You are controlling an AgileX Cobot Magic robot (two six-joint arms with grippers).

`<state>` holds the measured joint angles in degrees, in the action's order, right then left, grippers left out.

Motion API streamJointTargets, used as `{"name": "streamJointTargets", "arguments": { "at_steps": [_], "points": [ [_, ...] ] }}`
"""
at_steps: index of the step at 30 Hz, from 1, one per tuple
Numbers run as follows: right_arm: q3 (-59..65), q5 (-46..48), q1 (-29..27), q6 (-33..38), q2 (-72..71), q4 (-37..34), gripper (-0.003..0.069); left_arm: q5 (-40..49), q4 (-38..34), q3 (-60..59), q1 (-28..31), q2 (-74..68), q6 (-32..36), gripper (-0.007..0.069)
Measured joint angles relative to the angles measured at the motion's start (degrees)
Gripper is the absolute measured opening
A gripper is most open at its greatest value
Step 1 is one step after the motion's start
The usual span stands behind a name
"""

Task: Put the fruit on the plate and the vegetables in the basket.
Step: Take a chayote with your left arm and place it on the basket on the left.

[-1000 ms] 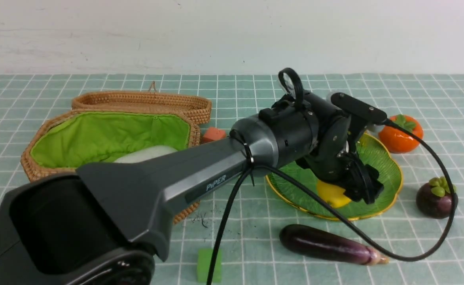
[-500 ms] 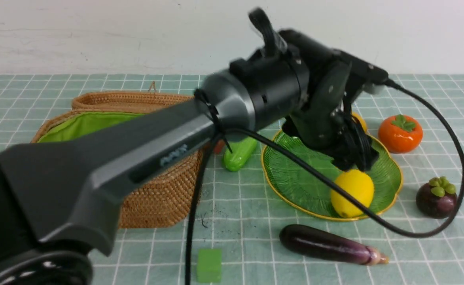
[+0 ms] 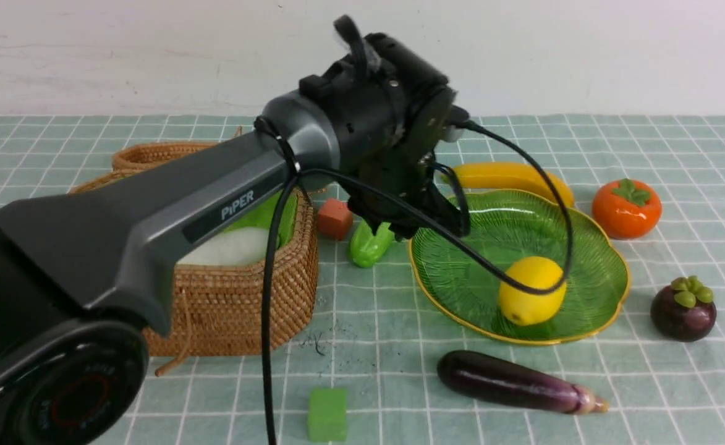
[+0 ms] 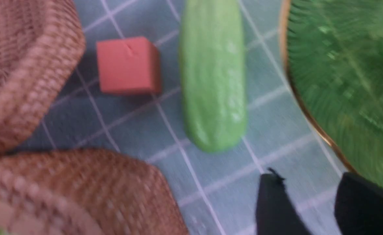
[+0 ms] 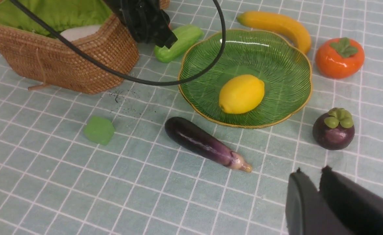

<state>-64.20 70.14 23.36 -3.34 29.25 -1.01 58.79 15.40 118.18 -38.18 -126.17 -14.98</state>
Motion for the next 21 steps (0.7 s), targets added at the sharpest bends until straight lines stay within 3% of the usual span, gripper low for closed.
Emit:
{"name": "streamJointTargets", "arguments": {
  "at_steps": [2,3,8,21],
  "points": [
    [0.0,-0.05,0.0,0.0,0.0,0.0,0.0089,-1.31,0.01,0.0,0.5,-0.58,0.06,0.0352],
    [0.0,-0.25,0.0,0.0,0.0,0.0,0.0089,-3.0,0.06,0.0,0.96,-1.39,0.12,0.0424],
    [0.0,-0.23,0.0,0.0,0.0,-0.19,0.0089,-7.03,0.77,0.0,2.01,-4.16,0.12,0.0545],
    [0.0,0.08,0.0,0.13,0.0,-1.2,0.0095,-10.6,6.9,0.0,2.28,-6.82,-0.97,0.0557]
  ]
}}
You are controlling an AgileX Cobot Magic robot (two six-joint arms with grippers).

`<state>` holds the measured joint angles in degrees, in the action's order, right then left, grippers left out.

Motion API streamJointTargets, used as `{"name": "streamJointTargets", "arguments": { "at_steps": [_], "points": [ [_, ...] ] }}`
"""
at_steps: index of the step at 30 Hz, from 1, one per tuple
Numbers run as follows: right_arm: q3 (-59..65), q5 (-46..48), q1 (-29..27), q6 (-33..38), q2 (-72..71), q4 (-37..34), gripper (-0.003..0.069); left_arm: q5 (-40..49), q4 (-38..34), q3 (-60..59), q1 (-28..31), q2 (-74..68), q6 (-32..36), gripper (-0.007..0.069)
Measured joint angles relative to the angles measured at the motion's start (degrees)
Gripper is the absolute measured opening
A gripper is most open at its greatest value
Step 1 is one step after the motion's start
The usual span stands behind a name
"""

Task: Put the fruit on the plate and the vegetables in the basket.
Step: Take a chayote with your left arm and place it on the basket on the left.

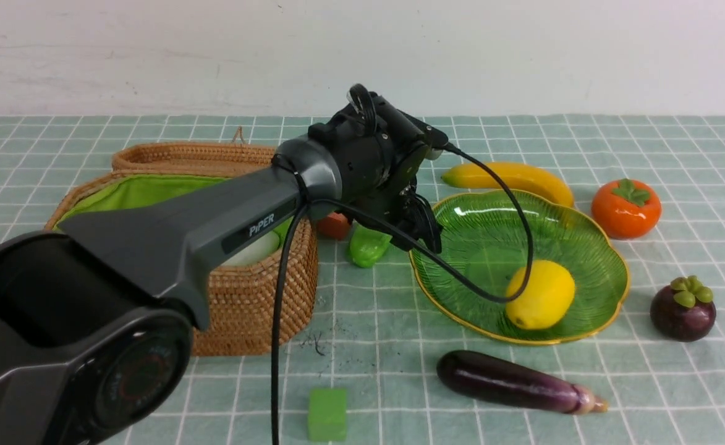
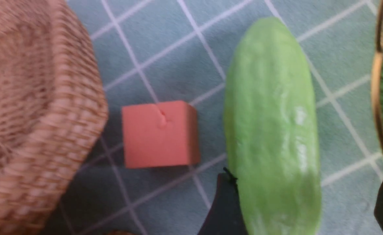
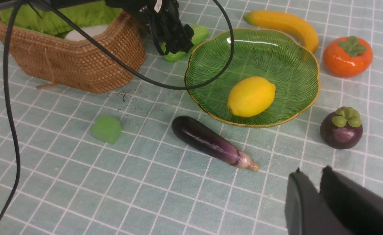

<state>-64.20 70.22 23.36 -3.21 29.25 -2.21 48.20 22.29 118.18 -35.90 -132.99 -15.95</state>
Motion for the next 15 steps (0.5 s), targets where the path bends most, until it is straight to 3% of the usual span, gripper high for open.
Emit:
{"name": "streamJointTargets", "arguments": {
  "at_steps": [15],
  "points": [
    [0.0,0.12,0.0,0.07,0.0,-0.29,0.0098,-1.93,0.93,0.0,0.0,-2.79,-0.14,0.0556]
  ]
}}
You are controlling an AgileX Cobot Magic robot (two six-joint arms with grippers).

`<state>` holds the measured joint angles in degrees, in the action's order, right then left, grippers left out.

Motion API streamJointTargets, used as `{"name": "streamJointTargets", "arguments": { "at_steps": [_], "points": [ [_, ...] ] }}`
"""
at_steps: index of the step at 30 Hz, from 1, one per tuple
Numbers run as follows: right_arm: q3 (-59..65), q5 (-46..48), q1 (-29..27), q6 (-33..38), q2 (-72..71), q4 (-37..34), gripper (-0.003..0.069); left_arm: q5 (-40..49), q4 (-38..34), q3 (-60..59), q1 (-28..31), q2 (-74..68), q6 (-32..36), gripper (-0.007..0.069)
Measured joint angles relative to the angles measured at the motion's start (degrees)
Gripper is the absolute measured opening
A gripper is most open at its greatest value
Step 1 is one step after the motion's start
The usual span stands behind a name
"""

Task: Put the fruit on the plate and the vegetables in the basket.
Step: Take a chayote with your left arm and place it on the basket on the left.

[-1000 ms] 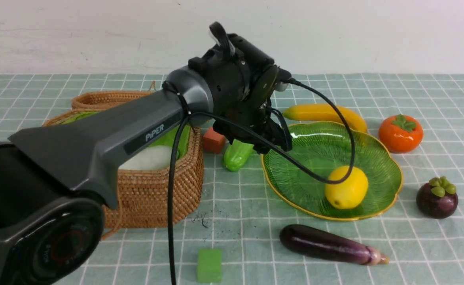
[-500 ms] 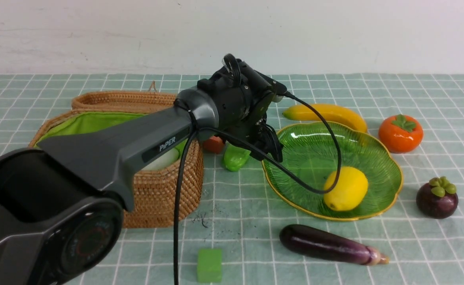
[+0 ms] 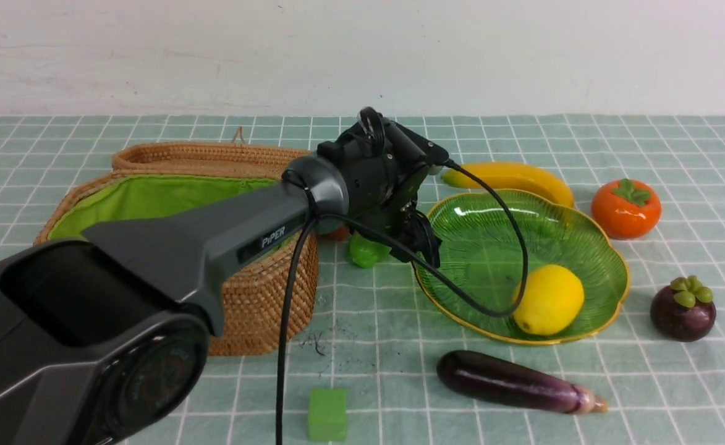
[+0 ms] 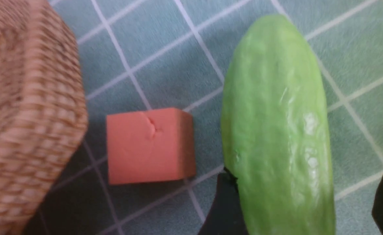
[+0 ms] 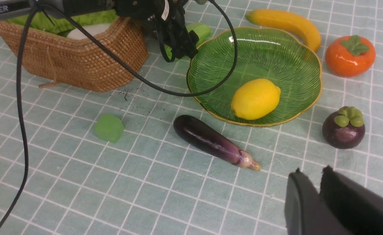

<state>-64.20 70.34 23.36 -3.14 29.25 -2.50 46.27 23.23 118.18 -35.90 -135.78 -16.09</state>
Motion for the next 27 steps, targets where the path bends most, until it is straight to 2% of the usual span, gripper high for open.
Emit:
{"name": "streamJointTargets", "arguments": {
  "at_steps": [15,19,21,27],
  "points": [
    [0.0,0.5,0.0,0.0,0.0,-0.19,0.0105,-0.53,2.26,0.0,0.1,-1.98,-1.54,0.055],
    [0.0,0.5,0.0,0.0,0.0,-0.24,0.0106,-0.57,2.45,0.0,0.1,-2.3,-1.73,0.0483],
    [0.0,0.5,0.0,0.0,0.0,-0.24,0.0108,-0.64,2.45,0.0,0.1,-2.32,-1.73,0.0415],
    [0.0,0.65,0.0,0.0,0.0,-0.49,0.0108,-0.71,3.27,0.0,0.1,-2.25,-2.05,0.0413]
  ]
}}
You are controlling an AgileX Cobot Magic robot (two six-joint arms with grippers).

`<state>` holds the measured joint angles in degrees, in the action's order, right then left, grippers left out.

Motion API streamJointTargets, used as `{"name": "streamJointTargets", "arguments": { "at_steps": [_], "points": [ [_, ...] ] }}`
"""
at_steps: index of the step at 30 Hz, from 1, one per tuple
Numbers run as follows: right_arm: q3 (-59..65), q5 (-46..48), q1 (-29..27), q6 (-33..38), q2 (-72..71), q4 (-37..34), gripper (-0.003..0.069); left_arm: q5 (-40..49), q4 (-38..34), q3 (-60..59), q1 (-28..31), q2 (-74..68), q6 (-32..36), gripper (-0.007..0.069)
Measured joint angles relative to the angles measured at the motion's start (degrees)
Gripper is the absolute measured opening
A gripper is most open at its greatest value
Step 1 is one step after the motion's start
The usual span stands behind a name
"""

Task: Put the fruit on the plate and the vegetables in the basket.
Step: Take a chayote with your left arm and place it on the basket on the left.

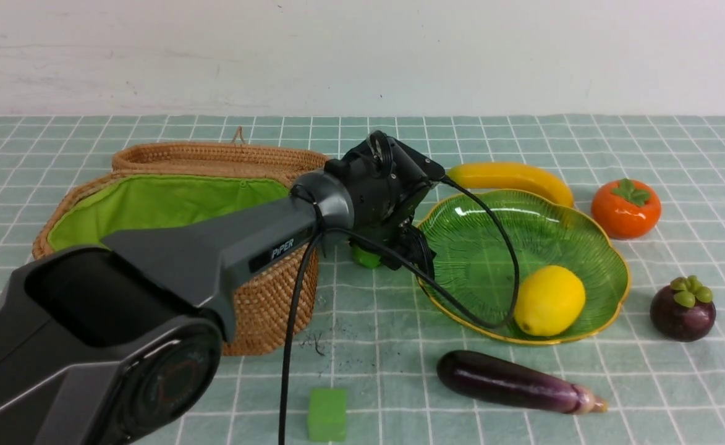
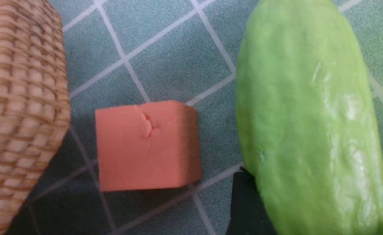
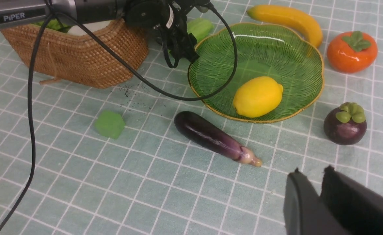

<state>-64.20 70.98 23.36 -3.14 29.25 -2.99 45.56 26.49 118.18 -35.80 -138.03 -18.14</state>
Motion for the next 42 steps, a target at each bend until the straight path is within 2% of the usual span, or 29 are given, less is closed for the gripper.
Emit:
{"name": "streamJointTargets", "arguments": {
  "at_steps": [10,14,15,17,18,22,27,29,31,32,36,42],
  "points": [
    [0.0,-0.9,0.0,0.04,0.0,-0.82,0.0108,3.21,1.25,0.0,0.0,9.71,-0.06,0.0413],
    [0.0,-3.19,0.0,0.06,0.0,-0.82,0.0108,10.55,-4.15,0.0,0.0,18.66,10.34,0.0413],
    [0.0,-3.79,0.0,0.11,0.0,-0.82,0.0108,13.68,-6.45,-0.06,0.0,21.77,16.07,0.0413],
    [0.0,-4.74,0.0,0.17,0.0,-0.82,0.0108,16.29,-8.73,-1.17,0.0,25.5,22.34,0.0413],
    [0.0,-5.19,0.0,0.17,0.0,-0.82,0.0108,17.89,-10.21,-2.39,0.0,27.9,27.61,0.0413],
    [0.0,-5.78,0.0,0.21,0.0,-0.82,0.0108,21.67,-11.77,-10.74,-0.06,37.44,40.94,0.0413],
    [0.0,-5.84,0.0,1.76,0.0,-1.59,0.0108,20.46,-8.94,-22.97,0.88,45.71,47.68,0.0413],
    [0.0,-5.84,0.0,2.64,0.0,-2.24,0.0108,19.43,-8.65,-26.65,2.43,47.42,49.22,0.0413],
    [0.0,-5.84,0.0,3.14,0.0,-2.72,0.0108,17.59,-8.71,-31.22,6.69,48.39,52.13,0.0413],
    [0.0,-5.84,0.0,3.14,0.0,-2.77,0.0108,17.21,-8.73,-31.5,7.05,48.44,52.7,0.0413],
    [0.0,-5.84,0.0,3.14,0.0,-2.78,0.0109,12.46,-11.42,-34.4,14.51,47.38,58.08,0.0413],
    [0.0,-5.84,0.0,3.14,0.0,-3.83,0.0117,6.62,-13.08,-34.51,20.28,43.15,59.88,0.0413]
  ]
}}
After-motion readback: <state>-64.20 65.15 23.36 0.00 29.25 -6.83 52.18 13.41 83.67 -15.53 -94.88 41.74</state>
